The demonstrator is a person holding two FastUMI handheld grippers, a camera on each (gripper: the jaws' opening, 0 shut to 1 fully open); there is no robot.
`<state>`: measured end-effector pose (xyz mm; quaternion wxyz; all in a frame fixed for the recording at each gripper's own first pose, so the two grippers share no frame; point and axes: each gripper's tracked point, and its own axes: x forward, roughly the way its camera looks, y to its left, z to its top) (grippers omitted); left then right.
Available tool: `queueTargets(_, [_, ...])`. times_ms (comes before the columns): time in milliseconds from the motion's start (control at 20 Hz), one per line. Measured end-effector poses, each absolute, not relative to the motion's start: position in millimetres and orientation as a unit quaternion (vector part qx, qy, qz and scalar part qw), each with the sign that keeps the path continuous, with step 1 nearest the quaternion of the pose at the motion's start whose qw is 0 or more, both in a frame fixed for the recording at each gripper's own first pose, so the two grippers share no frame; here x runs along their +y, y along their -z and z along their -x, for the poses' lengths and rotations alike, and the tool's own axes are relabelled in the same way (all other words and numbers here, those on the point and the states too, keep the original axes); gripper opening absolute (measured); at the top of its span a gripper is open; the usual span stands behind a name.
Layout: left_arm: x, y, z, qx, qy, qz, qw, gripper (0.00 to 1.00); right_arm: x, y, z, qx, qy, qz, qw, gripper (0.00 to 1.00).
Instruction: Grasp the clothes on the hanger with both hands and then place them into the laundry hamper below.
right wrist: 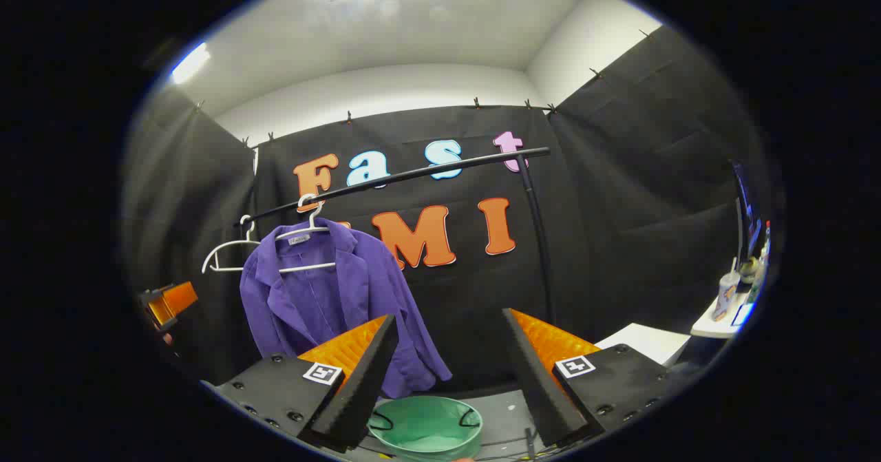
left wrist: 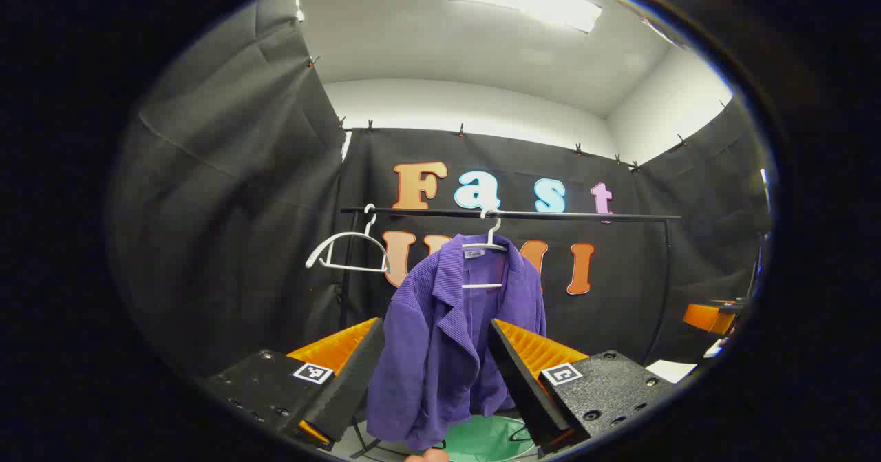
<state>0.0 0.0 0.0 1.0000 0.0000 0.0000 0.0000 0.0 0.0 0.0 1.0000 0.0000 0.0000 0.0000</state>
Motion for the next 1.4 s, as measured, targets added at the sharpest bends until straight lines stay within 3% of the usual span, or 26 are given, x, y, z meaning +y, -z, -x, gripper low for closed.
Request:
queueTargets(50, [5, 6, -12, 0.005, 0.012, -0.001, 1.0, 0.95, 11, 2, -12, -0.001, 0.006, 0.004, 1.0, 0.97])
queueTargets(100, [5, 12, -25, 0.007, 0.026, -0.001, 1.0, 0.92, 17, -1, -23, -0.013, 0.016, 0.017, 1.0, 1.0])
queueTargets(300, [-18, 43, -61, 0.035, 0.06, 0.025, 0.997, 0.95, 31, 5, -58, -0.02, 0.029, 0.076, 0.996, 0.97])
queueTargets(500, [-48, 58, -75, 0.041, 0.057, 0.008, 0.998, 0.95, 12, 5, -91, -0.034, 0.04, 0.124, 0.991, 0.97])
queueTargets(650, [-74, 58, -86, 0.03, 0.027, -0.004, 0.999, 0.95, 22, 16, -117, -0.026, -0.01, 0.135, 0.99, 0.93])
queueTargets(700, [-81, 60, -89, 0.028, 0.019, -0.005, 0.999, 0.95, 22, 14, -123, -0.028, -0.028, 0.132, 0.99, 0.97])
queueTargets(850, [-103, 64, -96, 0.027, -0.002, 0.0, 1.0, 0.99, 20, 8, -140, -0.033, -0.073, 0.126, 0.989, 0.93])
queueTargets(900, [-108, 64, -96, 0.022, -0.007, -0.006, 1.0, 0.95, 20, 9, -144, -0.032, -0.085, 0.123, 0.988, 0.96])
queueTargets(950, [-111, 60, -99, 0.014, -0.013, -0.013, 1.0, 0.99, 19, 8, -147, -0.032, -0.094, 0.116, 0.988, 0.97])
queueTargets(1050, [-124, 61, -106, 0.009, -0.002, -0.027, 1.0, 0.92, 13, 9, -153, -0.027, -0.096, 0.108, 0.989, 1.0])
queueTargets(1200, [-137, 63, -119, 0.01, 0.031, -0.031, 0.999, 0.92, 3, 11, -165, -0.026, -0.075, 0.101, 0.992, 0.92])
queueTargets(1350, [-134, 69, -131, 0.008, 0.04, -0.02, 0.999, 0.99, 9, 11, -171, -0.024, -0.075, 0.097, 0.992, 0.97])
queueTargets(1400, [-132, 72, -135, 0.011, 0.042, -0.016, 0.999, 0.92, 8, 9, -173, -0.029, -0.07, 0.099, 0.992, 0.97])
